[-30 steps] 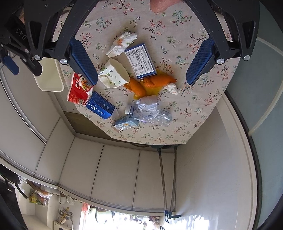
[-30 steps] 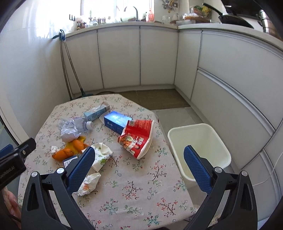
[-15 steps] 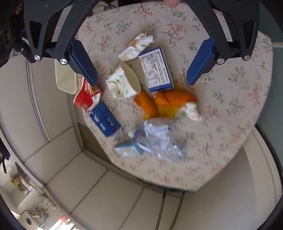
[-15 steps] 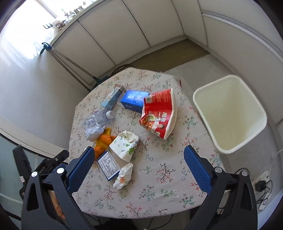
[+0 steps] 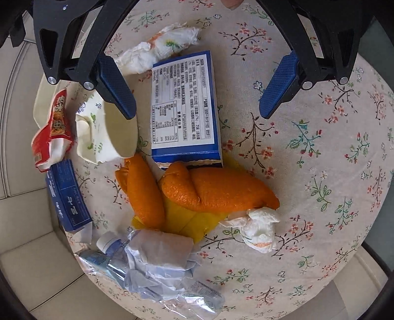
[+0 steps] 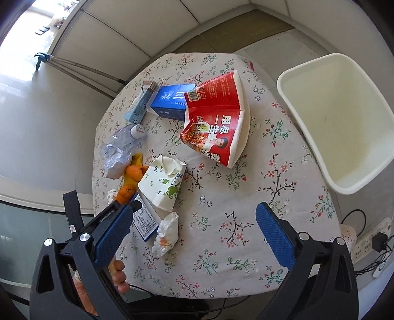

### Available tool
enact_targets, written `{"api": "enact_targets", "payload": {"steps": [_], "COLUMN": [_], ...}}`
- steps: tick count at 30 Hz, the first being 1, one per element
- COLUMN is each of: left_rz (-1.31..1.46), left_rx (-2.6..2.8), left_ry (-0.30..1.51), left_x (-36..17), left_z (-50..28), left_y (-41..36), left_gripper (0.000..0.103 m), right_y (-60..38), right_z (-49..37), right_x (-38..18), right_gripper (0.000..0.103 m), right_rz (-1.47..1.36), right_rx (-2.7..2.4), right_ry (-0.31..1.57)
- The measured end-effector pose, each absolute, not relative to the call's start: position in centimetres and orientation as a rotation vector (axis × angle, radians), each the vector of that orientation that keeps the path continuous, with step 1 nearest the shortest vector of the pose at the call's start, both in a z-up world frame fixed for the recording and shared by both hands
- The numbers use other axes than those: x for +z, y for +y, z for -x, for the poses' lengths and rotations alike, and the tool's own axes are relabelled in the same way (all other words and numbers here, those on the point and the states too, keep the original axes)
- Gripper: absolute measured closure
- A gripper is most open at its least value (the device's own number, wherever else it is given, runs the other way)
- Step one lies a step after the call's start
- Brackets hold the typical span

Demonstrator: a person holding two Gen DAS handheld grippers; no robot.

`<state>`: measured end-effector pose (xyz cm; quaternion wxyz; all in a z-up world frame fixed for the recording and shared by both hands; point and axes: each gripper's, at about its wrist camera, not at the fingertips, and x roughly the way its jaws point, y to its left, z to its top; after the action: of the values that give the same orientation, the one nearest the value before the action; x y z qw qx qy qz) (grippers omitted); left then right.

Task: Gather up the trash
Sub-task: 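Grasp the white paper cup with the right tool while the left tool grasps the blue-and-white box, then carry the paper cup to the white bin with the right tool and release it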

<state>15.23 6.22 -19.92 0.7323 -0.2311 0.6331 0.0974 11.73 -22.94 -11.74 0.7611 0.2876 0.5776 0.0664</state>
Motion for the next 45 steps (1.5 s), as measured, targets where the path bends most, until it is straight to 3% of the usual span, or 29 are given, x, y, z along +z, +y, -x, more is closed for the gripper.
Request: {"api": "enact_targets", "payload": {"steps": [5, 8, 9, 16, 26, 29, 31, 35, 37, 40, 45], "left_rz": [0.471, 0.452, 0.472, 0.588, 0.487, 0.518, 0.548, 0.595, 0.604, 0.604, 0.583], "left_rx": [0.225, 0.203, 0.181, 0.094, -0.025, -0.031, -0.038, -0.034, -0.032, -0.032, -0.032], "left_ry": [1.412, 1.386, 1.38, 1.346, 1.069, 1.067, 1.085, 1.113, 1.112, 1.101, 1.07], "left_x": [-21.1, -20.7, -20.5, -18.8, -9.5, -8.9, -9.2, -10.2, -10.5, -10.3, -9.7], "left_z": [-15.7, -15.6, -15.5, -13.9, -11.0, -10.7, -10.7, -10.9, -10.8, -10.8, -10.8], "left_y": [5.3, 5.0, 5.1, 6.6, 8.2, 9.3, 10.2, 10.9, 11.0, 11.1, 10.7], "left_gripper": [0.008, 0.031, 0.045, 0.048, 0.048, 0.048, 0.048, 0.048, 0.048, 0.048, 0.048], "right_y": [-22.2, -21.5, -21.2, -19.0, -16.4, -15.8, -15.3, -14.3, -14.2, -14.5, -14.1], "right_z": [-12.6, -13.0, -13.2, -13.4, -15.4, -16.6, -17.3, -17.8, -17.9, -17.8, -17.6], "right_x": [-13.6, -14.1, -14.3, -17.0, -18.7, -19.5, -20.5, -21.5, -21.0, -20.0, -18.3], "right_gripper": [0.005, 0.005, 0.005, 0.005, 0.008, 0.018, 0.037, 0.053, 0.071, 0.077, 0.078], "right_rz": [-0.635, -0.631, -0.633, -0.688, -0.764, -0.811, -0.849, -0.86, -0.83, -0.791, -0.708], "right_rx": [0.123, 0.124, 0.129, 0.151, 0.159, 0.15, 0.155, 0.148, 0.144, 0.144, 0.161], "right_ry": [1.308, 1.323, 1.331, 1.419, 1.376, 1.359, 1.372, 1.386, 1.353, 1.311, 1.268]}}
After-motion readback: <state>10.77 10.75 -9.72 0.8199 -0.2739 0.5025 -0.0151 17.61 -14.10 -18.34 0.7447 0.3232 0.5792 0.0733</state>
